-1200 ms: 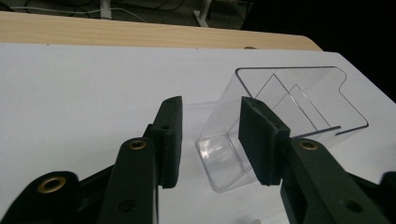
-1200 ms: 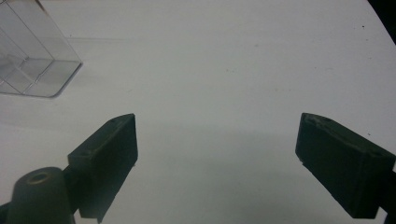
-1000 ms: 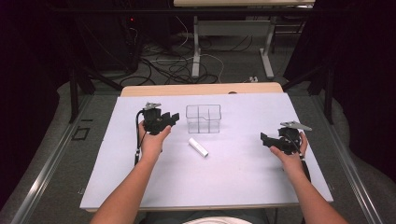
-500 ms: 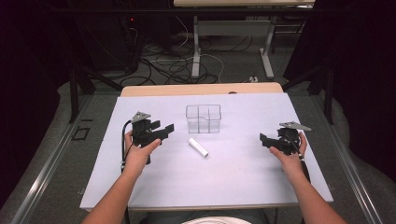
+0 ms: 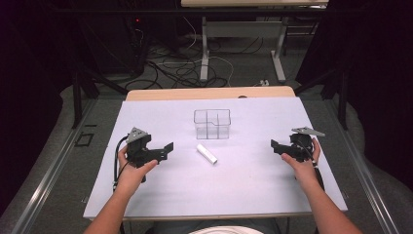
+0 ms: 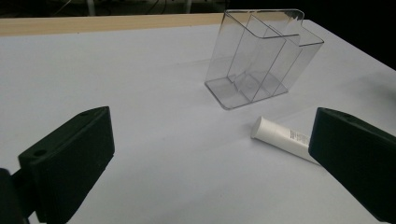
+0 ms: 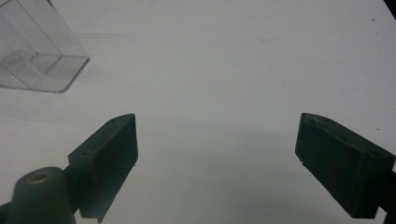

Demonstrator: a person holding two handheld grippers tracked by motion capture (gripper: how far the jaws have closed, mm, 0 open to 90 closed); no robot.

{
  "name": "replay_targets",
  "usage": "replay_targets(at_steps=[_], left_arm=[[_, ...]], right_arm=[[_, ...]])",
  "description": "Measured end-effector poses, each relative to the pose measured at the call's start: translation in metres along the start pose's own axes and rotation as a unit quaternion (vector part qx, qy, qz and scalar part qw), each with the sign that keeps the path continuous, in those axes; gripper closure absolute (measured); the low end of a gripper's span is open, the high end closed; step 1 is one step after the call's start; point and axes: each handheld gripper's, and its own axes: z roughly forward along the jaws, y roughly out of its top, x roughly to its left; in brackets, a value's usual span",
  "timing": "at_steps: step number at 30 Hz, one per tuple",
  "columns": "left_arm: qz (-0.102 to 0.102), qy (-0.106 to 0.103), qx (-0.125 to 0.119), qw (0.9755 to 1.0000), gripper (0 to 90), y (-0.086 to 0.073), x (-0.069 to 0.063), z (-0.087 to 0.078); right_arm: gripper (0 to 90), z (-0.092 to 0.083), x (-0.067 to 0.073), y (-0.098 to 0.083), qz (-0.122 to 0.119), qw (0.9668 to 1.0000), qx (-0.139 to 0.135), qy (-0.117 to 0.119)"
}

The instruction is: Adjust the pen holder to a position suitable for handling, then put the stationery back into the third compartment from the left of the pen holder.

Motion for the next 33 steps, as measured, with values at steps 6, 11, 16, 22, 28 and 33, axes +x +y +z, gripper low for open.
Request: replay_targets(at_steps=[6, 11, 16, 22, 28, 33], left_arm=[[-0.006, 0.013, -0.001, 0.9999, 0.4, -0.008, 0.008, -0.009], [-0.003, 0.043, 0.008, 0.9990, 0.4, -0.016, 0.021, -0.009], [-0.010, 0.062, 0.020, 0.9978, 0.5, -0.019, 0.029, -0.010], [-0.006, 0.066, 0.043, 0.9969, 0.7, -0.023, 0.031, -0.007], [-0.004, 0.061, 0.039, 0.9973, 0.7, -0.023, 0.030, -0.007], [-0.007, 0.065, 0.038, 0.9971, 0.8, -0.025, 0.030, -0.006]], right_arm=[[12.5, 0.002, 0.000, -0.001, -0.006, 0.9999, 0.009, 0.002], [12.5, 0.003, 0.002, -0.001, -0.006, 0.9999, 0.012, 0.005], [12.5, 0.004, 0.005, -0.002, -0.011, 0.9997, 0.018, 0.008], [12.5, 0.005, 0.008, -0.001, -0.020, 0.9994, 0.023, 0.017], [14.1, 0.006, 0.015, -0.001, -0.031, 0.9984, 0.037, 0.030], [14.4, 0.008, 0.022, 0.001, -0.041, 0.9971, 0.047, 0.043]])
